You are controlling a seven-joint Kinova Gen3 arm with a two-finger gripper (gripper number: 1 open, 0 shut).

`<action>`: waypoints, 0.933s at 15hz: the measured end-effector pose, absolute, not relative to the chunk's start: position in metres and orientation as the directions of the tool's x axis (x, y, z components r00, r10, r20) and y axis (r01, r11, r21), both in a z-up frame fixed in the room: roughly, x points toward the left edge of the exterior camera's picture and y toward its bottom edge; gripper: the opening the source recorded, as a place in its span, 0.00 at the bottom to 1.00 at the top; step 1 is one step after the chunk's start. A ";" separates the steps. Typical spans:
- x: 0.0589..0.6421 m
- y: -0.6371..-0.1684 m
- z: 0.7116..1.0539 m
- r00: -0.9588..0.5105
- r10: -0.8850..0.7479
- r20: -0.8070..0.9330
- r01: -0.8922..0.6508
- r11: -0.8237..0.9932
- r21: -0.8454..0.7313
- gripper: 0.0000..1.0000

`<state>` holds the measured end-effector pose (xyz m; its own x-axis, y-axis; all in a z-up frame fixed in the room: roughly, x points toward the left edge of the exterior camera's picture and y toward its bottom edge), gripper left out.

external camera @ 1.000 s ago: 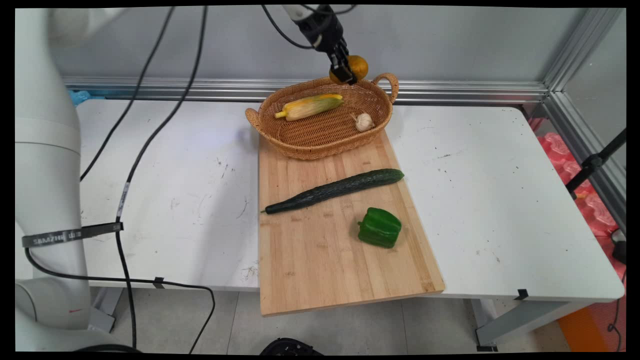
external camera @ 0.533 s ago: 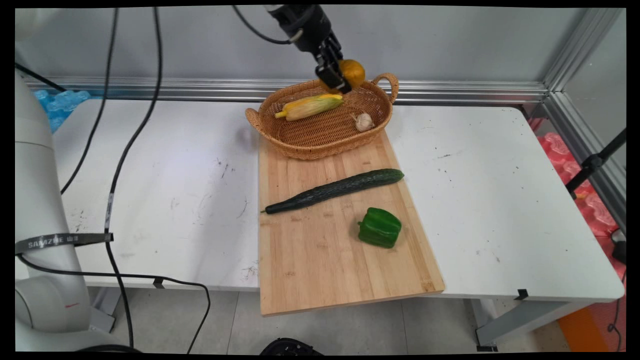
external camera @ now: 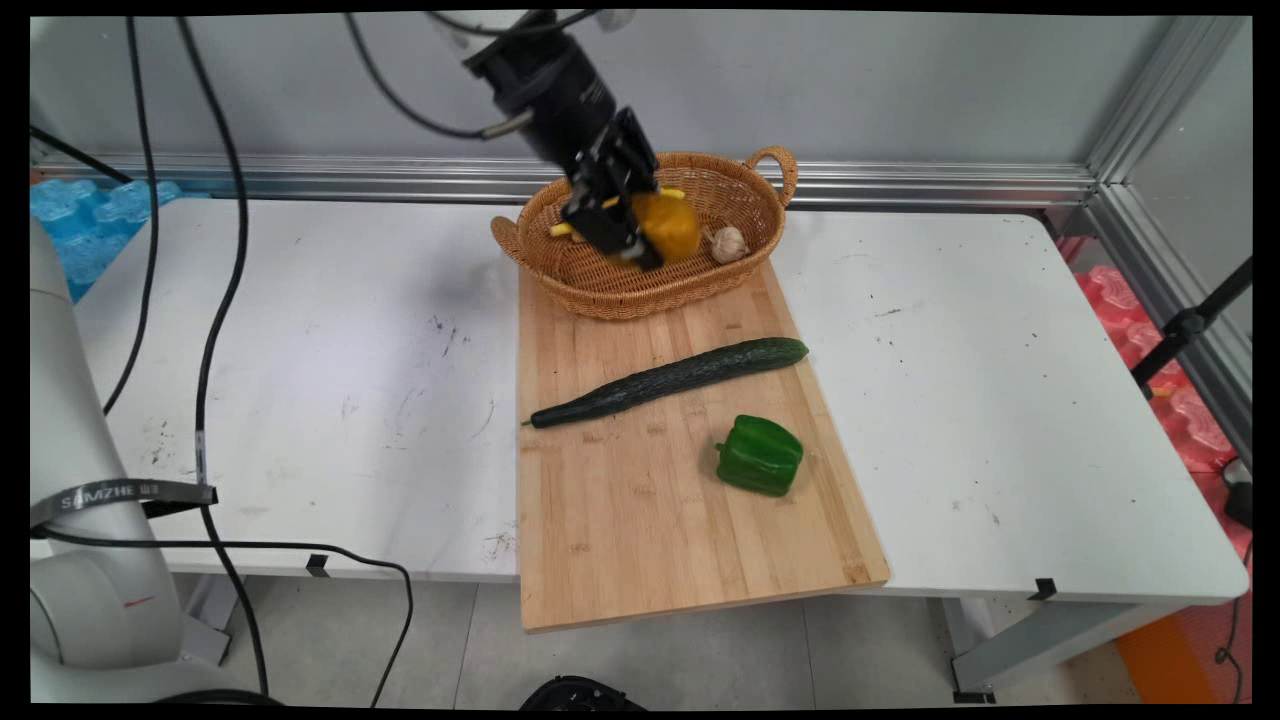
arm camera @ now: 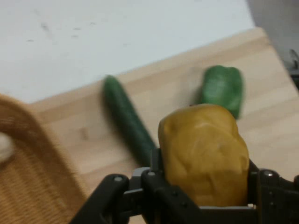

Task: Place the picked object on the cutting board

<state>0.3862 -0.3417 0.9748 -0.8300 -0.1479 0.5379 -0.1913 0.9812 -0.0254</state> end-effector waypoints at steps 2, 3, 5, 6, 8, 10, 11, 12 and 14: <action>0.382 -0.321 0.969 -0.835 -0.128 0.534 -0.156 0.988 -0.007 0.00; 0.380 -0.311 0.965 -0.839 -0.117 0.532 -0.139 0.990 -0.002 0.00; 0.375 -0.296 0.955 -0.846 -0.097 0.525 -0.109 0.994 0.007 0.00; 0.372 -0.289 0.950 -0.848 -0.088 0.522 -0.097 0.995 0.011 0.00; 0.365 -0.277 0.937 -0.854 -0.071 0.515 -0.073 0.997 0.015 0.00; 0.358 -0.268 0.924 -0.860 -0.056 0.507 -0.055 0.998 0.016 0.00; 0.353 -0.264 0.916 -0.863 -0.051 0.503 -0.048 0.999 0.018 0.00; 0.349 -0.260 0.907 -0.866 -0.047 0.498 -0.042 0.999 0.021 0.00; 0.341 -0.255 0.891 -0.871 -0.042 0.489 -0.035 0.999 0.024 0.00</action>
<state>0.3415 -0.2550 0.8912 -0.8711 -0.0418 0.4892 -0.0345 0.9991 0.0238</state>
